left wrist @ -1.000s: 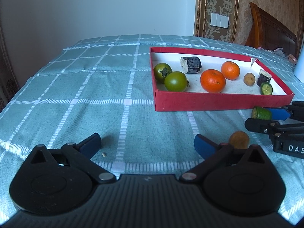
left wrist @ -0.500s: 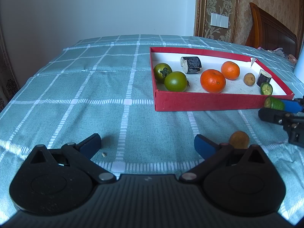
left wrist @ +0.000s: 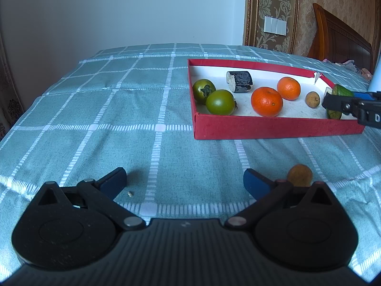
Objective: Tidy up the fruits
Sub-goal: 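Carry the cucumber chunk into the tray and open the right gripper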
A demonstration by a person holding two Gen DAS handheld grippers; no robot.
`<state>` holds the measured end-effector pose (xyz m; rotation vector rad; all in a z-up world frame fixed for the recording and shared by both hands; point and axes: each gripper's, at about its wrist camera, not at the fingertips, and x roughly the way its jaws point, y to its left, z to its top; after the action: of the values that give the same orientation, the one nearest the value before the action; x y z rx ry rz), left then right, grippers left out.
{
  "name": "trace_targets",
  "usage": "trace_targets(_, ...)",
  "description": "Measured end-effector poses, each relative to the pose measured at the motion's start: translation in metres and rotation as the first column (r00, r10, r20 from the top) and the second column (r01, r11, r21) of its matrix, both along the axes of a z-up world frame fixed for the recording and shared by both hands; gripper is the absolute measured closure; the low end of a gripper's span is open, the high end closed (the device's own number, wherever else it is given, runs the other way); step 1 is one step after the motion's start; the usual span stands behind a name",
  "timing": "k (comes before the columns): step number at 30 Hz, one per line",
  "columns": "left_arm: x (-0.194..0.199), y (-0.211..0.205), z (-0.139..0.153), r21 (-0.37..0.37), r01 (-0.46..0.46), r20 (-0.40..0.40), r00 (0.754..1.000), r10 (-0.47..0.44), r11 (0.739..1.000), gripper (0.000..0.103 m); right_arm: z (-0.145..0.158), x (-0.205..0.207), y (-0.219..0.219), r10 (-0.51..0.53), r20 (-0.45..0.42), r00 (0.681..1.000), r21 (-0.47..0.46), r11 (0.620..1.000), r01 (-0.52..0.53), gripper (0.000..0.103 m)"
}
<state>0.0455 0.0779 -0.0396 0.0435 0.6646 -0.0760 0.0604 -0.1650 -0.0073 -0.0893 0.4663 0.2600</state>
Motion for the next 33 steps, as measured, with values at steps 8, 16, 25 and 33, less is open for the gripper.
trace_targets(8,0.0,0.0,0.0,0.0,0.0,0.0,1.0,0.0,1.0,0.0,-0.005,0.029,-0.003,-0.033,-0.039,0.999,0.008,0.999,0.033,0.063)
trace_targets(16,0.0,0.0,0.0,0.0,0.0,0.0,1.0,0.0,1.0,0.0,-0.012,0.041,0.002,-0.03,-0.07,0.997,-0.01,1.0,0.029,0.063)
trace_targets(25,0.0,0.001,0.0,0.0,0.0,0.0,1.0,0.0,1.0,0.0,-0.02,0.051,0.011,-0.027,-0.104,0.994,-0.046,0.999,0.022,0.063)
trace_targets(33,0.0,0.001,-0.001,0.0,0.0,0.0,1.0,0.0,1.0,0.0,-0.025,0.06,0.015,-0.035,-0.135,0.99,-0.043,0.999,0.029,0.063)
